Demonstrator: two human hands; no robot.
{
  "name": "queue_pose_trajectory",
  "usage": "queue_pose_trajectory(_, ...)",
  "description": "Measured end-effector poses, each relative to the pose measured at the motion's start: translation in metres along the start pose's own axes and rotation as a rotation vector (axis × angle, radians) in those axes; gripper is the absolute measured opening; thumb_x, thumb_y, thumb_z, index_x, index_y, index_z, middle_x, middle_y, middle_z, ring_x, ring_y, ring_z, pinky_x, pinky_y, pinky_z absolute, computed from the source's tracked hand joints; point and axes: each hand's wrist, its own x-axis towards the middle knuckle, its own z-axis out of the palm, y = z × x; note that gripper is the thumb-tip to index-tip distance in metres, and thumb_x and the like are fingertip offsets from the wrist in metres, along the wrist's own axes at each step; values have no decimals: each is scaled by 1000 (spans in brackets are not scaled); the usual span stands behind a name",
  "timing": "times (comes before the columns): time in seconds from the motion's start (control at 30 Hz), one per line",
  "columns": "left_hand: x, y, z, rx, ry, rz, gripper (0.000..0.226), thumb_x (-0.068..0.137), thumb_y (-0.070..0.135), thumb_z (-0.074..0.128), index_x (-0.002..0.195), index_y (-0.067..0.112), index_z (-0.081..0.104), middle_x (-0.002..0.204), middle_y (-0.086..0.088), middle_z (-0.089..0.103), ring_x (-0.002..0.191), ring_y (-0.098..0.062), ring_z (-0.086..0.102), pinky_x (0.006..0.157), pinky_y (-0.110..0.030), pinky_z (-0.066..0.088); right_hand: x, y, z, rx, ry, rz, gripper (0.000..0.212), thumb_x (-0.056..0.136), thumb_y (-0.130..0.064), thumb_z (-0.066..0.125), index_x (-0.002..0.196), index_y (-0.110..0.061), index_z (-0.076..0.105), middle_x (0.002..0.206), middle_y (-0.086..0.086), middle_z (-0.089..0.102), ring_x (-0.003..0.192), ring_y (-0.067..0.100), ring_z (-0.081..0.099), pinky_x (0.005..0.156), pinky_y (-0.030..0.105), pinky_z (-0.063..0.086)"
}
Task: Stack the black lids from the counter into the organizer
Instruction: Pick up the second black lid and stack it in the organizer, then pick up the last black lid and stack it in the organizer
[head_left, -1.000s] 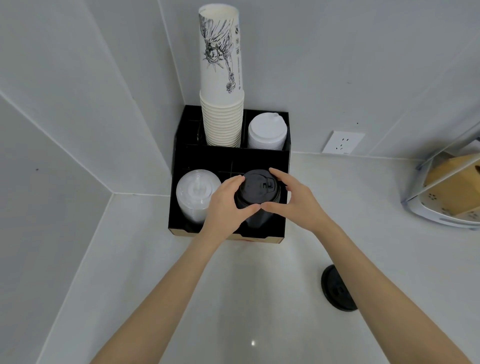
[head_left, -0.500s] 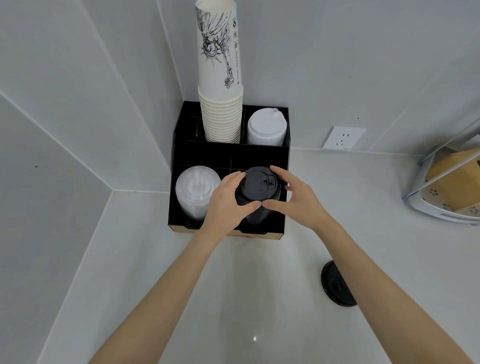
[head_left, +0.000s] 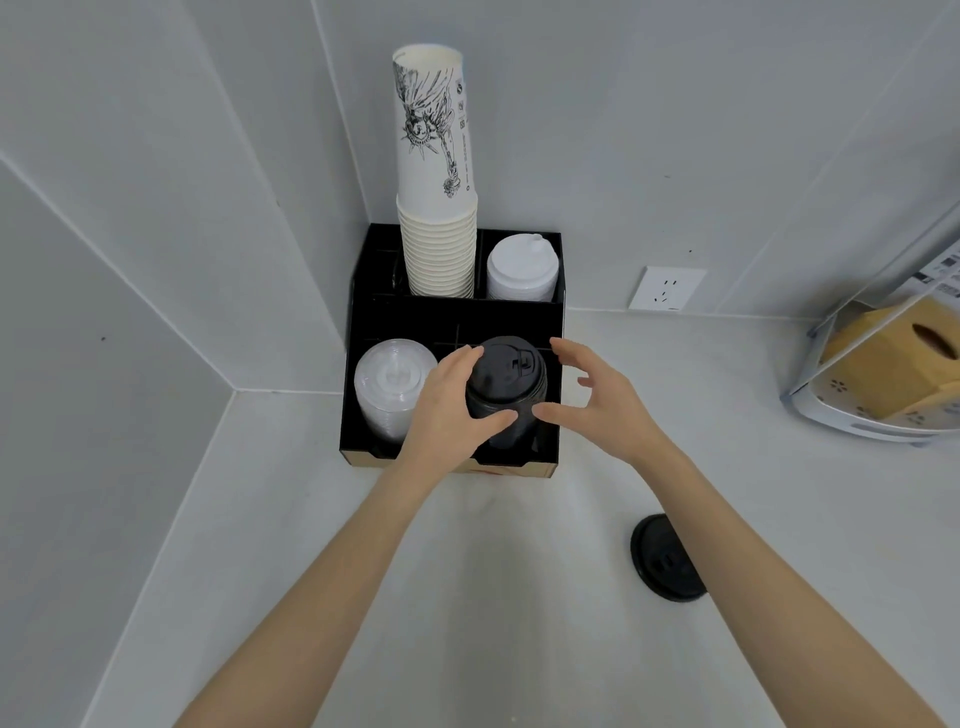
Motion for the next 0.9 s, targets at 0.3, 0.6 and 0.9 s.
queue_pose_trajectory(0.3,-39,35,29,-24,57,128,50,69,22,74,115,13,54,120,-5,56,114,-18,46,98,-22,34,-59,26,-25,29,124,95,61,71,-23,74,125,-27,47,124,-10,52,111,7,49,92,25,37)
queue_pose_trajectory(0.6,-76,47,112,-126,-254,49,59,69,23,74,121,15,49,122,-4,53,100,-8,46,89,-17,35,-141,102,-56,-4,150,282,60,67,-18,77,121,-23,50,123,-7,54,112,11,51,92,26,38)
queue_pose_trajectory(0.9,-97,35,163,-51,-432,-103,76,67,19,75,131,11,36,141,-9,39,129,-22,36,108,-39,33,-168,137,-47,-99,-13,375,88,59,-23,81,134,-17,35,139,3,42,128,19,37,105,33,32)
